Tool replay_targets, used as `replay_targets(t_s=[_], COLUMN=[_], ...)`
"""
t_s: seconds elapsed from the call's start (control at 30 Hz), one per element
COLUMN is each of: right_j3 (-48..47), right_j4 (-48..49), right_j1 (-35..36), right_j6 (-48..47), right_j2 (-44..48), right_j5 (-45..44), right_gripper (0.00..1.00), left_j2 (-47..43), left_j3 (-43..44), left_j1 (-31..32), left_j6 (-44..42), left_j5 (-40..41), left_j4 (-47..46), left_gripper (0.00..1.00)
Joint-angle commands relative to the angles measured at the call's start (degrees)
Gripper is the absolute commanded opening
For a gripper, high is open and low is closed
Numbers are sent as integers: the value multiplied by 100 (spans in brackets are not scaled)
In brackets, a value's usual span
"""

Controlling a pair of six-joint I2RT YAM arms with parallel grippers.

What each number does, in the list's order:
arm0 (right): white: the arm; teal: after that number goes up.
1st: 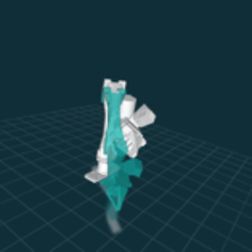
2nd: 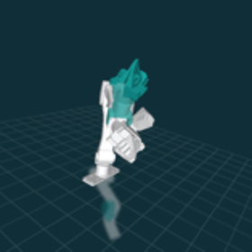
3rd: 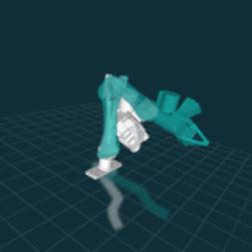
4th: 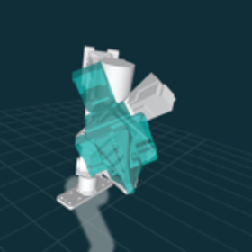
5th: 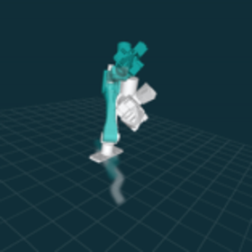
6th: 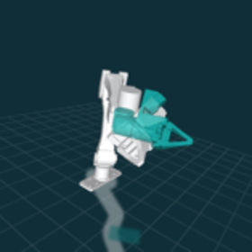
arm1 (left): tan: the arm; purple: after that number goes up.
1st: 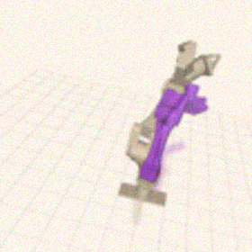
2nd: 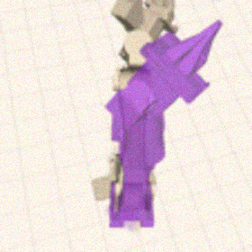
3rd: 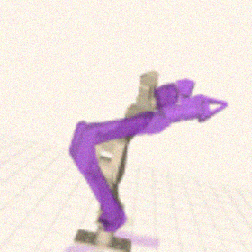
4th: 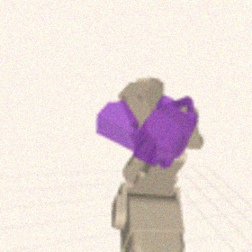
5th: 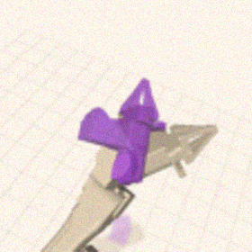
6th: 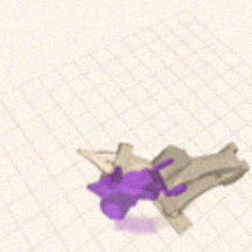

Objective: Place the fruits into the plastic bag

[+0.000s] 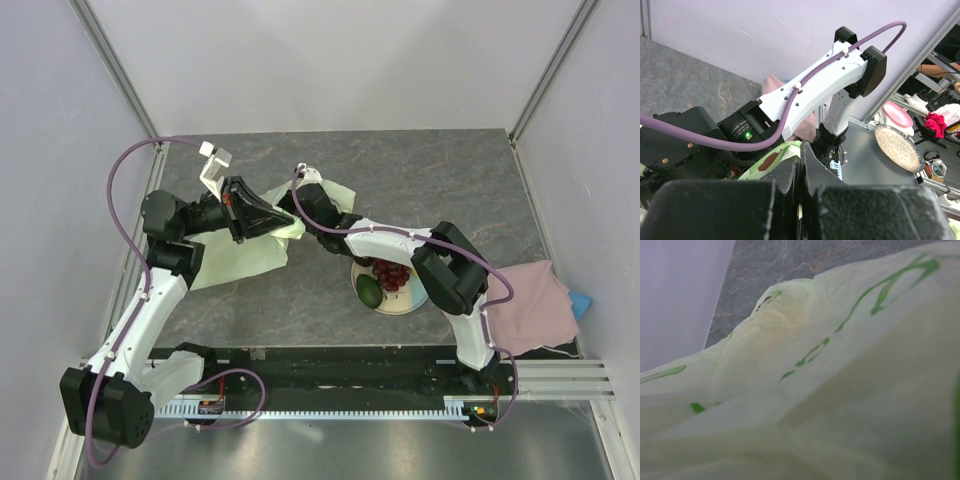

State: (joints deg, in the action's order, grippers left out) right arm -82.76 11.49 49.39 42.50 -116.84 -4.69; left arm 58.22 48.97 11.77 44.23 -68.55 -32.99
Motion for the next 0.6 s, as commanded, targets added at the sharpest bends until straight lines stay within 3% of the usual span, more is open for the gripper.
replay_targets(t_s=[0.0,0.13,0.57], right_j3=[128,164,454], right_j4=[-85,-120,-94], right_j1=[-8,-8,-8], right_j6=[-286,-409,-392], right_j2=[442,513,873], right_j5=[-304,-191,-33], right_gripper=[81,98,98], left_j2=[-38,-47,-65], left_j3=[-63,-54,-19], left_j1=[27,18,1], left_j6=[-18,-256,-880], left_j5=[-132,-88,219], left_j4=[63,354,1303], left_gripper=[2,2,2])
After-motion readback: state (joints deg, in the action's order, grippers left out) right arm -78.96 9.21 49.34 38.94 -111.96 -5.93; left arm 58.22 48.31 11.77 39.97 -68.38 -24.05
